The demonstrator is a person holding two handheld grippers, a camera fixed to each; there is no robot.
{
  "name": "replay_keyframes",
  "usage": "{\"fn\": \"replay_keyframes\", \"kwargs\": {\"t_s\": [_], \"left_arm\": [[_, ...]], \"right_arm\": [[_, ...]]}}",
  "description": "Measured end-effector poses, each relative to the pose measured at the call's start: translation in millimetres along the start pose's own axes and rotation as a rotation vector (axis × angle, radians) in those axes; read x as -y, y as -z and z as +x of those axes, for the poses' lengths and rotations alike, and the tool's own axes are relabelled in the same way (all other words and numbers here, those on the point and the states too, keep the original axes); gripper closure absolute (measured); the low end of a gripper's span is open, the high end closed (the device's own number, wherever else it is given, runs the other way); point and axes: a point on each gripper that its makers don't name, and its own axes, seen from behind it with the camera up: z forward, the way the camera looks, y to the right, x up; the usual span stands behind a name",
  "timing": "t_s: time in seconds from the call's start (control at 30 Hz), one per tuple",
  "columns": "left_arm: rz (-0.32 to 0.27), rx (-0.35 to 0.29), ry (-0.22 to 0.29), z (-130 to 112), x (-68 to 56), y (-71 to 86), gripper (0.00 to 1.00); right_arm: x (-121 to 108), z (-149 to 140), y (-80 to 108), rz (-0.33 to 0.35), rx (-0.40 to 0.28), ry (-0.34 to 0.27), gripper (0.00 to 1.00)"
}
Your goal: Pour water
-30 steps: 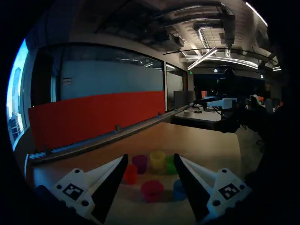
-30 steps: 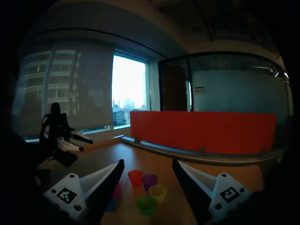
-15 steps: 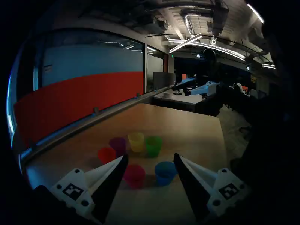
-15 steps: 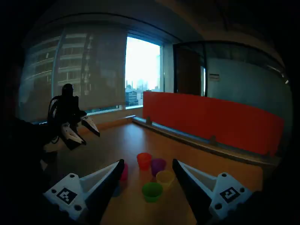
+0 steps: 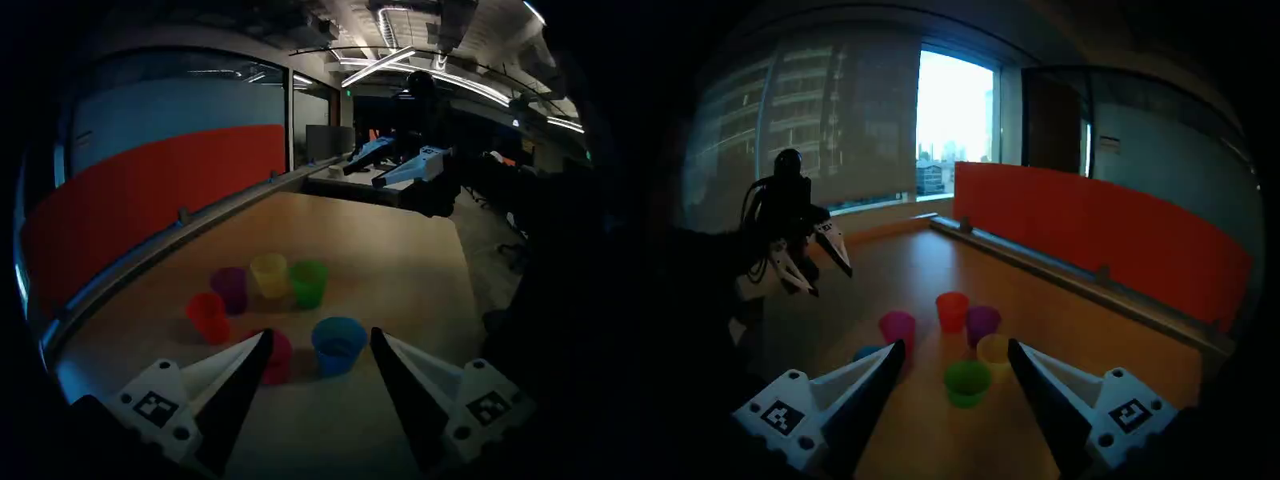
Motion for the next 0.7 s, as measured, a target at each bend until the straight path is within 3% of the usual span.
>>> {"fn": "replay_keyframes", "kwargs": {"t_s": [0.37,0.7], "left_arm": [[-0.036,0.092,-0.045,-33,-16.3,-23.6,0.10],[-0.057,0.168,-0.073,-51,-20.9,-49.5,0.10]], "right_arm": [[-2,-15,-8.0,0.005,0.031,0.007,0.01],[-3,-31,-14.5,0.019,0.057,0.004,0.01]]}}
